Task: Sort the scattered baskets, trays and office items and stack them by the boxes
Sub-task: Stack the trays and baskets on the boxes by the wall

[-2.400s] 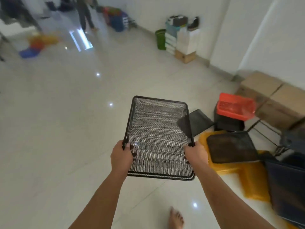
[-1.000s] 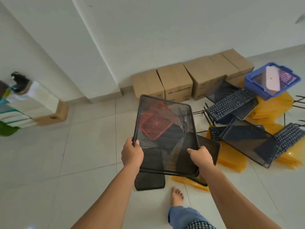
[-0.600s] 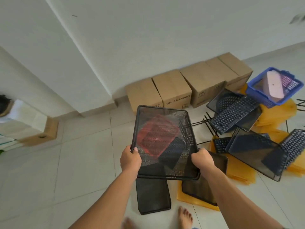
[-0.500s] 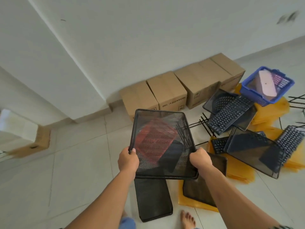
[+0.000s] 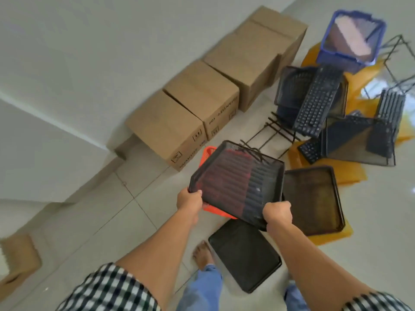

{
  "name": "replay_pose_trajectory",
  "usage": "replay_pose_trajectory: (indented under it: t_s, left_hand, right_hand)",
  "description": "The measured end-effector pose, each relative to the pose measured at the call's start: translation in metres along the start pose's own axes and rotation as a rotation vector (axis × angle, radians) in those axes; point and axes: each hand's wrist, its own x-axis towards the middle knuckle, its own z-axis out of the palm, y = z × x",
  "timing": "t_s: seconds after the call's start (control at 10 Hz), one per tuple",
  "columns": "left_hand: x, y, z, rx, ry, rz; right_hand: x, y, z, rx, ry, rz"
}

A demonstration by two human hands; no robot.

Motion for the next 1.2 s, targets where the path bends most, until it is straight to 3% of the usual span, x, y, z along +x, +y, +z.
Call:
replay_pose_trajectory:
  t_s: [0.1, 0.2, 0.3, 0.4, 0.5, 0.6, 0.7, 0.8, 1.0, 1.2]
  left_hand:
    - [0.047, -0.002, 0.013, -0.096, -0.043, -0.094]
    - [0.084, -0.009, 0.034, -0.07, -0.128, -0.168]
    - [0.13, -0.02, 0.051, 0.058, -0.132, -0.122]
    - [0.177, -0.027, 0.063, 0.178, -0.107, -0.027]
    - [0.221, -0.034, 0.073, 0.371, -0.064, 0.045]
    - [0.25, -0.048, 0.085, 0.435, -0.129, -0.05]
    - [0.26, -0.064, 0.098, 0.435, -0.243, -0.093]
    - [0.261, -0.083, 0.106, 0.473, -0.286, -0.021]
    - [0.217, -0.09, 0.104, 0.742, -0.289, 0.056]
    - [0.141, -0.056, 0.121, 1.142, -0.312, 0.297]
  right_hand:
    - [0.007, 0.02, 0.052, 0.129, -0.056, 0.098]
    - [0.013, 0.011, 0.101, 1.168, 0.266, 0.414]
    - [0.039, 0.02, 0.158, -0.016, 0.039, 0.166]
    - [0.074, 0.04, 0.201, 0.298, 0.162, 0.289]
    - [0.092, 0.04, 0.228, 0.299, 0.039, 0.245]
    - [0.121, 0.043, 0.244, 0.193, -0.214, 0.218]
    - [0.148, 0.044, 0.251, 0.088, -0.284, 0.176]
    - [0.166, 0.046, 0.247, 0.046, -0.305, 0.18]
    - [0.157, 0.052, 0.211, -0.077, -0.229, 0.069]
    - [0.134, 0.054, 0.119, -0.284, -0.094, -0.204]
